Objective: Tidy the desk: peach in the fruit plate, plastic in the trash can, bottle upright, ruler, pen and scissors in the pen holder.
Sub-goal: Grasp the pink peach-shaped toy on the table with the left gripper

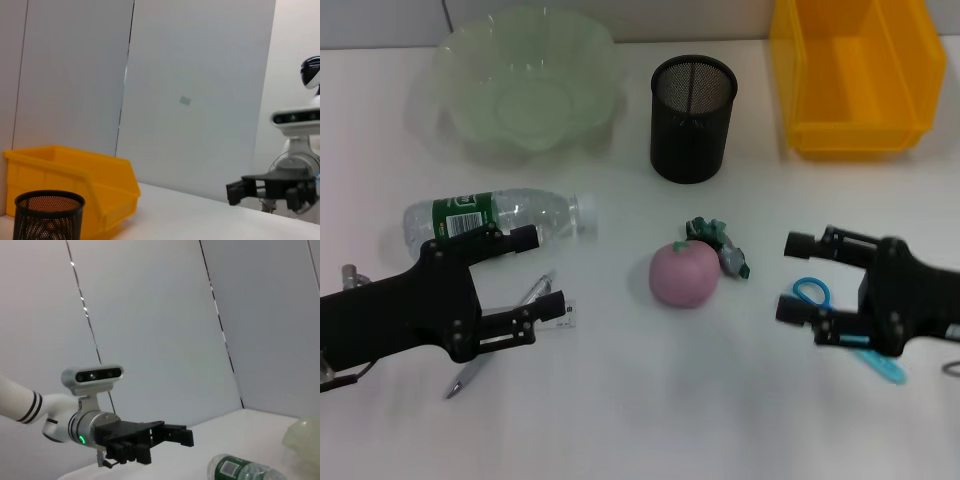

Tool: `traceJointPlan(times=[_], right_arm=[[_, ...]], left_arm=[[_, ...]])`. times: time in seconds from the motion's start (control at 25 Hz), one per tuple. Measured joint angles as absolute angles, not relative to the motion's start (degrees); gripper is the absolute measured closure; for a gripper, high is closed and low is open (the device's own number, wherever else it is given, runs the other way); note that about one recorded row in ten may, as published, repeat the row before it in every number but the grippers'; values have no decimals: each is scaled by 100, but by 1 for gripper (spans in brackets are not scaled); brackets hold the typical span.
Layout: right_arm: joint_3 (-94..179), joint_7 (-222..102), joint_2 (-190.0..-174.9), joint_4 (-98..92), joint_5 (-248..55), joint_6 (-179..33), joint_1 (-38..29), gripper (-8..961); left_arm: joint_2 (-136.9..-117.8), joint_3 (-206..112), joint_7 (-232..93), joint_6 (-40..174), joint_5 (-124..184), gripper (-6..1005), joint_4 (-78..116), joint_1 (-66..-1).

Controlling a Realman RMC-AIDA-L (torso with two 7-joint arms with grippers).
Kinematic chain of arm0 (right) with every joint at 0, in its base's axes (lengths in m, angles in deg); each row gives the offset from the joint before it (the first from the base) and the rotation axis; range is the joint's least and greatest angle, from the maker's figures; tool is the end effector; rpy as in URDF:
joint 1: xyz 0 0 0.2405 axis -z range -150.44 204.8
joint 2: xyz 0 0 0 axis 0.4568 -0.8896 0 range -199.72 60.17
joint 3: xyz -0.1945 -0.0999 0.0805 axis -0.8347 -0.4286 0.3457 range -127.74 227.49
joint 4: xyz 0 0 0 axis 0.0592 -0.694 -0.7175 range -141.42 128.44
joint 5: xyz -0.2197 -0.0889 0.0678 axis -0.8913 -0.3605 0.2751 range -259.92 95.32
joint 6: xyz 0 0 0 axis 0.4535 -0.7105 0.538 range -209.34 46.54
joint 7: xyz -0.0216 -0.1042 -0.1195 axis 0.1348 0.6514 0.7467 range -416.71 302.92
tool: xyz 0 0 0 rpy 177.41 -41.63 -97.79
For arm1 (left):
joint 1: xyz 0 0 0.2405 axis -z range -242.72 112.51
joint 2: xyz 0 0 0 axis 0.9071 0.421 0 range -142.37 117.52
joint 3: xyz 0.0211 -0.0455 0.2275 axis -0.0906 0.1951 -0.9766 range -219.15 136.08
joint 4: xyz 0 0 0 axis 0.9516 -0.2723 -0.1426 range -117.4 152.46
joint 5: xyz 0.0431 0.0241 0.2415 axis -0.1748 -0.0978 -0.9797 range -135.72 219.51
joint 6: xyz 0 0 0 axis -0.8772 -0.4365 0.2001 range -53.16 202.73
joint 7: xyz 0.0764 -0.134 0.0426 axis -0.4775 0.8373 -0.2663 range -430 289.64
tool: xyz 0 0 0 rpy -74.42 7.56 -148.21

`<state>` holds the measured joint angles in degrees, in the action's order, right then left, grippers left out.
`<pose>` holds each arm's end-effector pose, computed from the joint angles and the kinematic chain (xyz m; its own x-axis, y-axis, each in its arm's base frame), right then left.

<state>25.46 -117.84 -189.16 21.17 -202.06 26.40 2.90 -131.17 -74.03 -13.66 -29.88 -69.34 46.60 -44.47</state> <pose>0.2840 0.2713 -0.0049 0.6789 -0.2355 -0.6955 -0.3669 -0.9293 -0.0435 -0.2932 0.2698 -0.0014 0.7171 0.1514 0.6803 0.3378 -0.9293 -0.1492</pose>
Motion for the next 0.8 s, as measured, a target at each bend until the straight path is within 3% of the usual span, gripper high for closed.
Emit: traceJointPlan(times=[0.8], right_arm=[[79,-17047,-18867,5886,-21137,1963,-1152,176]], left_arm=[[-13116,-7395,-1605,-2859,-6928,254,4511,-4539]])
